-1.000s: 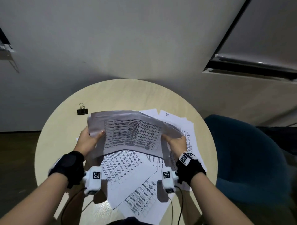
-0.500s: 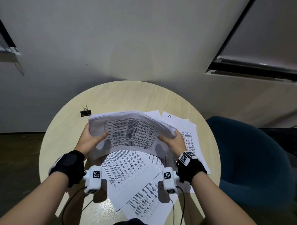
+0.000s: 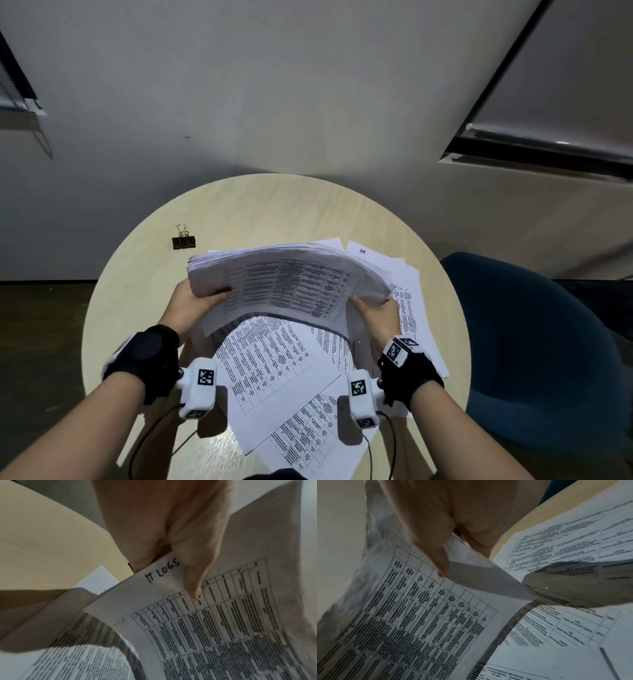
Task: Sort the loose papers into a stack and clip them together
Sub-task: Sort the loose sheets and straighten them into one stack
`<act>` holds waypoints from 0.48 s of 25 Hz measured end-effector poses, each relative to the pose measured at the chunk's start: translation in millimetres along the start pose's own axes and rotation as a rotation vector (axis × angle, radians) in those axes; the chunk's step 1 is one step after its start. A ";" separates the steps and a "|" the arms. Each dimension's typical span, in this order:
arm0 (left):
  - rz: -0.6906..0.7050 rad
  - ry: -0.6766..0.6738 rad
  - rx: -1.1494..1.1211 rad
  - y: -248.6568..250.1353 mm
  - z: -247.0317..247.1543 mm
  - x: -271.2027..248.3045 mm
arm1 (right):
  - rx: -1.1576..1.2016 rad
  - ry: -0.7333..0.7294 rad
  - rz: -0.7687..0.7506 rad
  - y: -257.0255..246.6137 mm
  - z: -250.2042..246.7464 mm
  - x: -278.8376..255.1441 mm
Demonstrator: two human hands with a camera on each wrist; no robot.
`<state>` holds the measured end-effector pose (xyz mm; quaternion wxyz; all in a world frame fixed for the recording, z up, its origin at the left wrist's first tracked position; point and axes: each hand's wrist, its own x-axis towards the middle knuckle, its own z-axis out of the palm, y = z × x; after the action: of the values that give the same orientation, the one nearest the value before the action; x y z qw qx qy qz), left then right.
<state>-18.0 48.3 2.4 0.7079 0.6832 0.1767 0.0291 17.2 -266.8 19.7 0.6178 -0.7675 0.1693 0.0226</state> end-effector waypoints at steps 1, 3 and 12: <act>-0.009 -0.021 -0.010 0.1 -1.2 -1.5 | 0.023 -0.033 -0.004 2.8 -1.6 -1.5; -0.026 -0.058 -0.012 -2.9 -2.0 -5.4 | 0.043 -0.094 0.027 11.2 -5.9 -2.6; -0.107 -0.021 -0.002 -11.1 1.8 -16.6 | -0.026 -0.134 0.156 29.6 2.1 4.9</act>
<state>-35.2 41.2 -5.0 0.7108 0.6724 0.2058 -0.0158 13.7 -271.2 -9.9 0.6141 -0.7567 0.1867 0.1240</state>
